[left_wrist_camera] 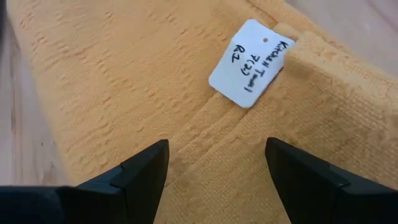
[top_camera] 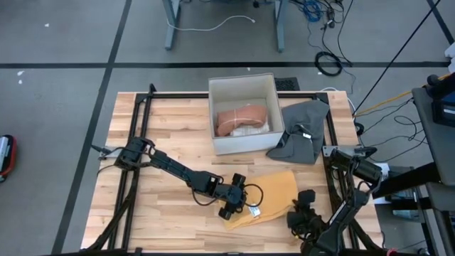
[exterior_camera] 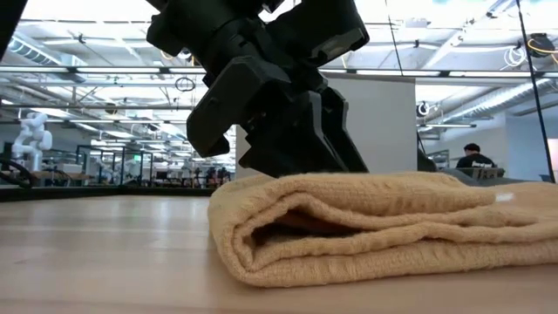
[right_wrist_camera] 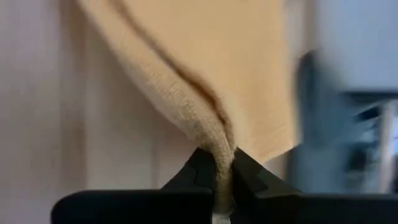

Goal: Fold towel
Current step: Fold the orange towel

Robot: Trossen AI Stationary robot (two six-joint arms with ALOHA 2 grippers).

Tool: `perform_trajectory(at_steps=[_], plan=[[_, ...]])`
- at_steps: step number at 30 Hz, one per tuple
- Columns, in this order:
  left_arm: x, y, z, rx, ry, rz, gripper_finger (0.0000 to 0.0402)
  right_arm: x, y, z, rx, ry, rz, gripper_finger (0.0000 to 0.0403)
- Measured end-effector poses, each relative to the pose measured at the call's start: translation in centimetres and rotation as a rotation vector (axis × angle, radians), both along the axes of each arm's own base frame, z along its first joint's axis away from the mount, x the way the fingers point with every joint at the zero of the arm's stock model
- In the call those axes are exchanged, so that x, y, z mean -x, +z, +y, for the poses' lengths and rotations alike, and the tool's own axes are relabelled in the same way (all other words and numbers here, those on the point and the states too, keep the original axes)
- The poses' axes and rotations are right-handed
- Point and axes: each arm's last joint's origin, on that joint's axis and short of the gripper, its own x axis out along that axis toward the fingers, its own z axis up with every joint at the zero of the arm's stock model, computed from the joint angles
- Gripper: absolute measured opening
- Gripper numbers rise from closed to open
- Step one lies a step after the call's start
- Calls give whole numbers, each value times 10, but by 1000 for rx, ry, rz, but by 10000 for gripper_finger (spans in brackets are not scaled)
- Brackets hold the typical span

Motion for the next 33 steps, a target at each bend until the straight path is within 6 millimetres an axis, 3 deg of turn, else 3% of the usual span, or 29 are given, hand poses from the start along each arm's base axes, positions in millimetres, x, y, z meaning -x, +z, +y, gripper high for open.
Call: perform_trajectory(at_steps=[8,17,24,28,33], plan=[[0,0,0,0,0,0,275,-25,33,11,171,245,-222,2],[-1,3,-1,-42,48,-44,275,-82,36,16,273,453,-345,1],[10,38,-14,-230,137,-118,275,-103,40,24,295,561,-348,1],[28,62,-23,-351,199,-96,275,-105,41,27,297,593,-348,1],[54,73,-28,-389,337,-23,275,-105,41,27,307,606,-335,1]])
